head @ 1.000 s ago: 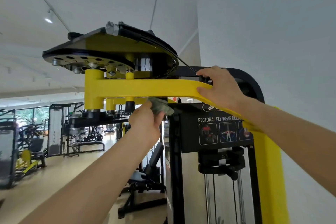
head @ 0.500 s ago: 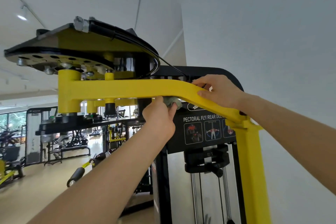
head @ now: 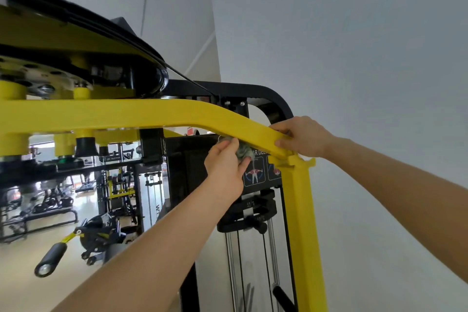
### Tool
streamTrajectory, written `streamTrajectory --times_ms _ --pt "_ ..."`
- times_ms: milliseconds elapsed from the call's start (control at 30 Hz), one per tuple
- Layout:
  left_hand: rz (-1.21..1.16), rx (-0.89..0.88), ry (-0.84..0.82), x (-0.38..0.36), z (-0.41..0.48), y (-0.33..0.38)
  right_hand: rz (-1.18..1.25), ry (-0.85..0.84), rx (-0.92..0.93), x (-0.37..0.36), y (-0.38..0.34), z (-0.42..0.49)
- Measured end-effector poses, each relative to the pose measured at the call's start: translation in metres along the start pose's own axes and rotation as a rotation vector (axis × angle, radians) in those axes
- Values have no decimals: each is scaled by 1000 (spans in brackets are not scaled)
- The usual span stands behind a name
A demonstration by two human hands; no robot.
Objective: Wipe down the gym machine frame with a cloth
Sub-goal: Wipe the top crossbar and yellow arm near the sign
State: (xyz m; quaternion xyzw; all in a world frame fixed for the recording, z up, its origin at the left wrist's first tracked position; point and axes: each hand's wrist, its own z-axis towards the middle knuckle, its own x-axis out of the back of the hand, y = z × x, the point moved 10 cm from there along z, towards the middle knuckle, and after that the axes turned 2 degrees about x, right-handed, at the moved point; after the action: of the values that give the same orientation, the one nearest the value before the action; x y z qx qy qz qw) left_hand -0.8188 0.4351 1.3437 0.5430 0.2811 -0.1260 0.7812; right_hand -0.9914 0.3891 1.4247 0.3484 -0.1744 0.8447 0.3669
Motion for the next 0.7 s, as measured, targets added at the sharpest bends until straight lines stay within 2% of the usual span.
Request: streamTrajectory --times_ms 400,700 --pt "-32 218 -65 -39 -3 -72 -135 87 -89 0 3 -2" --pt "-165 226 -38 -38 -13 -47 -89 101 -125 -1 5 -6"
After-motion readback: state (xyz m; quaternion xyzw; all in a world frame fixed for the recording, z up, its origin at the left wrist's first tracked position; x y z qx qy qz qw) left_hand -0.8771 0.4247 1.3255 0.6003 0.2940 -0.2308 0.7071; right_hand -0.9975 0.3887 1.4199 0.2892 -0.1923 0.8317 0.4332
